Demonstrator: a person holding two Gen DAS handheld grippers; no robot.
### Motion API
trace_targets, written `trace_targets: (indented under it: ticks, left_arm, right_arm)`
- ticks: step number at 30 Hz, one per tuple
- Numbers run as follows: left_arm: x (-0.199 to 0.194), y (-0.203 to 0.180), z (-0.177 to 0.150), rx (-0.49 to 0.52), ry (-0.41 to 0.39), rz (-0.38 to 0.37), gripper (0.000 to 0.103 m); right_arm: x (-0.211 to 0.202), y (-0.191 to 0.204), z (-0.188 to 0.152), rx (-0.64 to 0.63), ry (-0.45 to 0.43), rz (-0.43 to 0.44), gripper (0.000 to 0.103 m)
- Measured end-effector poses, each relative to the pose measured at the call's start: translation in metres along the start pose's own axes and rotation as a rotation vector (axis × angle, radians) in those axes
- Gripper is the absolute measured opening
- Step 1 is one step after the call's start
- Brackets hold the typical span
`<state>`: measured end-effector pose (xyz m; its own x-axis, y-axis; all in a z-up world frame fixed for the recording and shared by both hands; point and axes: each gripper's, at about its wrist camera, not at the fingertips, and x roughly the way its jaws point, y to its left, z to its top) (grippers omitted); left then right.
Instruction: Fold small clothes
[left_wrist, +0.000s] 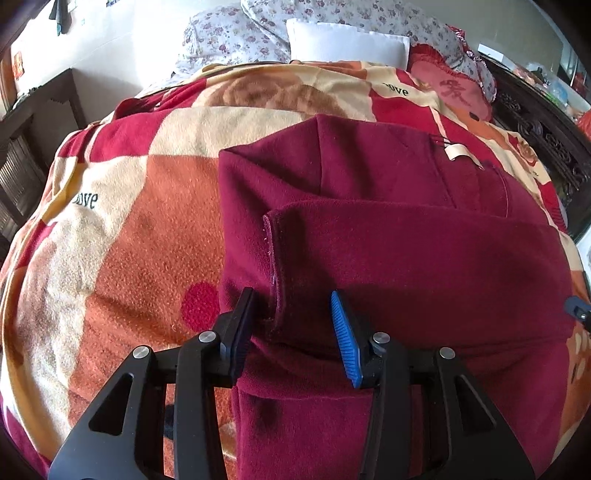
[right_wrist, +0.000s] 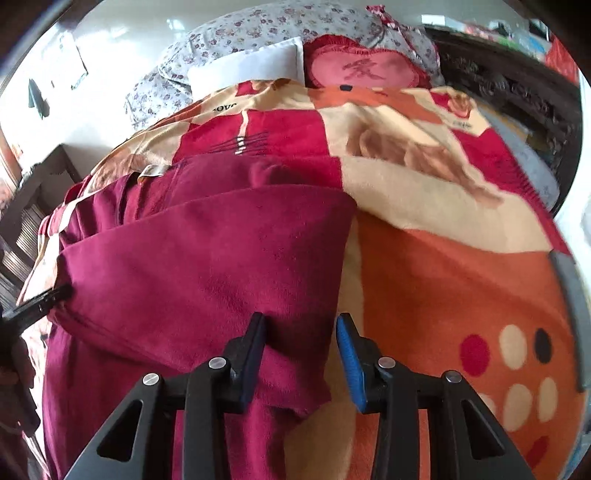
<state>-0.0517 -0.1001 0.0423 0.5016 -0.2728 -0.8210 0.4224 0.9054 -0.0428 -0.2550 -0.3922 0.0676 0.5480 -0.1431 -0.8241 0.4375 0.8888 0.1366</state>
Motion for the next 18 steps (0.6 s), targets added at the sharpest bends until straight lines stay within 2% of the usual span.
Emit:
trace_targets:
  ticks: [5, 8, 10, 13, 18]
  left_arm:
    - [-0.004, 0.000, -0.001, -0.001, -0.004, 0.003, 0.041]
    - [-0.010, 0.000, -0.003, -0.006, -0.004, -0.001, 0.041]
    - [-0.016, 0.000, -0.004, -0.005, -0.006, -0.004, 0.041]
    - [-0.028, 0.002, -0.008, 0.004, -0.012, -0.001, 0.041]
    - [-0.047, 0.012, -0.020, -0.003, -0.015, -0.002, 0.041]
  right_arm:
    - [-0.017, 0.018, -0.009, -0.047, -0.007, 0.056, 0.038]
    - [0.001, 0.021, -0.019, -0.088, 0.034, -0.045, 0.038]
    - [0.011, 0.011, -0.022, -0.039, 0.066, -0.019, 0.038]
    - [0.001, 0.001, -0.022, 0.033, 0.054, 0.018, 0.040]
    - [-0.021, 0.003, -0.034, 0.030, 0.055, 0.042, 0.043]
